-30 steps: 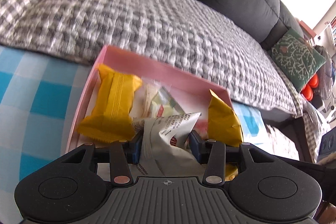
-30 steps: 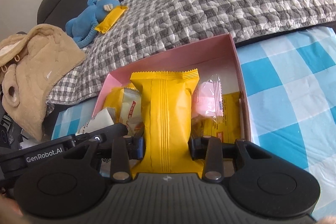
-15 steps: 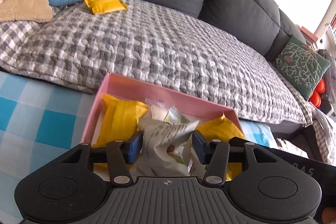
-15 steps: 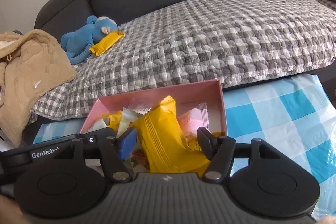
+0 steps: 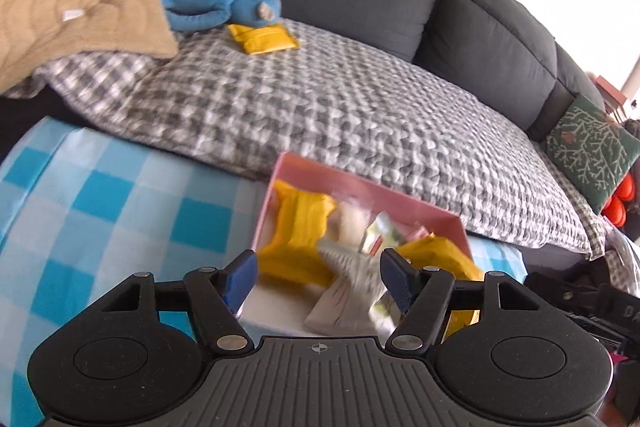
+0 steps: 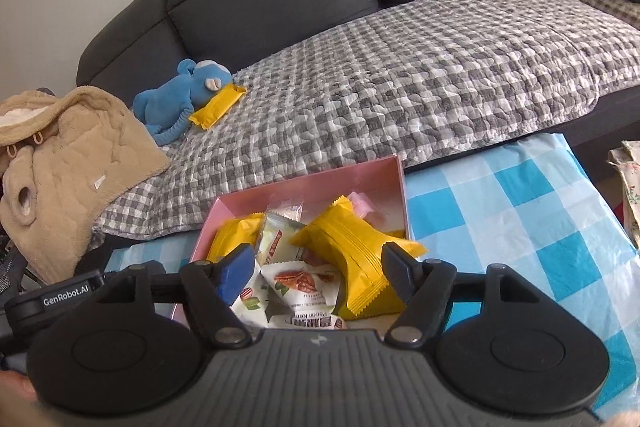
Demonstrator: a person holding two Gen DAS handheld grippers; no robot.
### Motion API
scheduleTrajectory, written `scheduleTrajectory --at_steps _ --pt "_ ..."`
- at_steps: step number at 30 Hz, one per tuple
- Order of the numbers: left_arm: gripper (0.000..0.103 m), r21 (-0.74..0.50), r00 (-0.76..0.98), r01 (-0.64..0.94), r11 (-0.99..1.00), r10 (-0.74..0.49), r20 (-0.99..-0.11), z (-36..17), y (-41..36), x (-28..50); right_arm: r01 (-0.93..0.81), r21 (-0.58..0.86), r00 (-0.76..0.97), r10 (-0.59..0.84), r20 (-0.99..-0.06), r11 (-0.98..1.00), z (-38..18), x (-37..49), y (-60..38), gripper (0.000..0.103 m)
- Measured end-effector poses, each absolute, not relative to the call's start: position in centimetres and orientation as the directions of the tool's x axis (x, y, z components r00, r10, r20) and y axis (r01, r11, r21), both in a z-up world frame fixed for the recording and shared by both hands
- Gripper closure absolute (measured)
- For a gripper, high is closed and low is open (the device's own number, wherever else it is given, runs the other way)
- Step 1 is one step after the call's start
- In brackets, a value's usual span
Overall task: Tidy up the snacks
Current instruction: 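Withdraw both open tools from the box back over the remaining snacks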
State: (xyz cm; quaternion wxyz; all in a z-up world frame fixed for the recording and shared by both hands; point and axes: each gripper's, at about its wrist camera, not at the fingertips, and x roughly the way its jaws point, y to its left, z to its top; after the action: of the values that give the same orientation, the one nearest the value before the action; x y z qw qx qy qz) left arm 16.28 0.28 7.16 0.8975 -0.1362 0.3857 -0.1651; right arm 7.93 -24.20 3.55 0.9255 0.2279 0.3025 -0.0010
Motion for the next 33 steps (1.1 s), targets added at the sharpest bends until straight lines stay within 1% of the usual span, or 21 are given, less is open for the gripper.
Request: scheduleTrajectory --at_steps 2,5,7,10,13,15,17,20,23,29,33 --pt "0.036 -0.365 0.637 0.181 0.913 -0.392 -0.664 7.1 0.9 15.3 0.147 0.442 0.818 0.143 -0.558 0.885 3.9 6.9 -24.4 0.035" --pt "0.035 -0.319 0.638 0.184 0.93 -0.36 -0.681 7.3 1.2 13.5 0.145 0.452 0.822 0.147 -0.551 0.88 4.0 5.0 -24.3 0.029" --pt "0.035 -0.288 0.629 0.192 0.938 -0.343 -0.698 7.4 1.1 12.5 0.131 0.422 0.814 0.145 -0.562 0.897 3.9 4.0 -23.8 0.027" --pt "0.034 -0.284 0.599 0.197 0.938 -0.345 -0.723 7.1 1.1 11.0 0.128 0.352 0.791 0.119 -0.601 0.927 3.5 3.0 -23.2 0.025" --pt "0.031 -0.278 0.564 0.219 0.935 -0.353 -0.746 6.7 0.9 9.7 0.132 0.36 0.773 0.131 -0.621 0.924 3.0 2.2 -23.4 0.024" --pt "0.029 -0.251 0.549 0.222 0.942 -0.334 -0.766 6.4 0.7 9.0 0.135 0.354 0.762 0.131 -0.634 0.925 2.8 1.8 -23.5 0.018" --pt "0.027 -0.243 0.54 0.226 0.943 -0.329 -0.775 6.1 0.7 8.6 0.144 0.319 0.749 0.108 -0.654 0.937 2.5 1.7 -23.2 0.014" --pt "0.024 -0.257 0.511 0.229 0.939 -0.341 -0.789 5.4 0.9 8.1 0.157 0.296 0.725 0.094 -0.683 0.942 1.6 2.2 -23.3 0.011" --pt "0.022 -0.247 0.495 0.223 0.943 -0.328 -0.805 4.5 1.1 8.3 0.165 0.287 0.688 0.098 -0.719 0.944 0.4 2.8 -23.3 0.011" --pt "0.022 -0.307 0.437 0.173 0.936 -0.352 -0.828 2.8 2.0 9.2 0.168 0.267 0.655 0.095 -0.749 0.949 -0.7 3.3 -23.3 0.011" --pt "0.022 -0.278 0.435 0.192 0.941 -0.336 -0.836 2.6 1.5 9.2 0.177 0.273 0.639 0.1 -0.763 0.946 -1.1 3.6 -23.1 0.007"
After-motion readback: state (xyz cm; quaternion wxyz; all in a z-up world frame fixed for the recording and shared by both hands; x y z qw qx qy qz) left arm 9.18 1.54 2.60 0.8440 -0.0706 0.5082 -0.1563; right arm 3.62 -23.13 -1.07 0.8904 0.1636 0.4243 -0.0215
